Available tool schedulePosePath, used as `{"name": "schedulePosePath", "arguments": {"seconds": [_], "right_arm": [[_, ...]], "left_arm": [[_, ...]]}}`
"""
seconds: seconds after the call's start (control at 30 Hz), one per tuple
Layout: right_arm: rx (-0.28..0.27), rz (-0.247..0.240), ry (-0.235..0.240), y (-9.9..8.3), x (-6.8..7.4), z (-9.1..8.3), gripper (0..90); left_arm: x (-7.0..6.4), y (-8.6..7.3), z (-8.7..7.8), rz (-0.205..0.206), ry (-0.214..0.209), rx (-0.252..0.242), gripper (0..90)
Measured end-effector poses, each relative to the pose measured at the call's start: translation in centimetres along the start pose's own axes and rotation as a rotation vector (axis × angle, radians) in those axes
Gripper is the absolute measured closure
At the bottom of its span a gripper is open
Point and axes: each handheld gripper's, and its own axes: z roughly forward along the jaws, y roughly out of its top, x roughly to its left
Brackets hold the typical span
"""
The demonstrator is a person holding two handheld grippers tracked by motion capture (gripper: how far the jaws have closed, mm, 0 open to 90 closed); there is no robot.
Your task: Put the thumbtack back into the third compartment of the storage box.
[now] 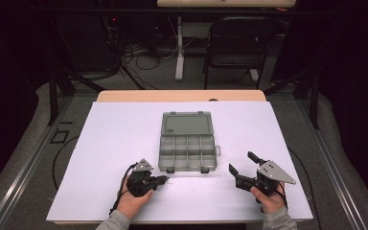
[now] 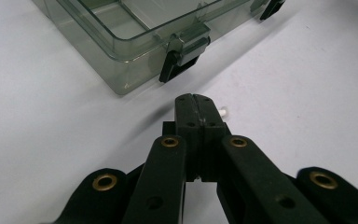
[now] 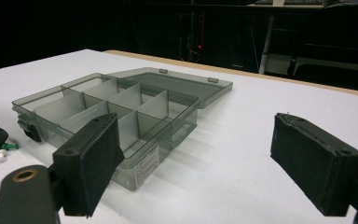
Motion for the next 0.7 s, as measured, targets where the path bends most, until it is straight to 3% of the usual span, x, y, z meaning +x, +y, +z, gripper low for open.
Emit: {"name": "schedulePosePath", "arguments": {"seconds": [0.7], "right_arm": [[0.001, 0.0, 0.0, 0.0, 0.0, 0.0, 15.4]], "left_arm": [[-0.2, 0.5, -2.2, -0.023, -0.033, -0.086, 90.0]]}}
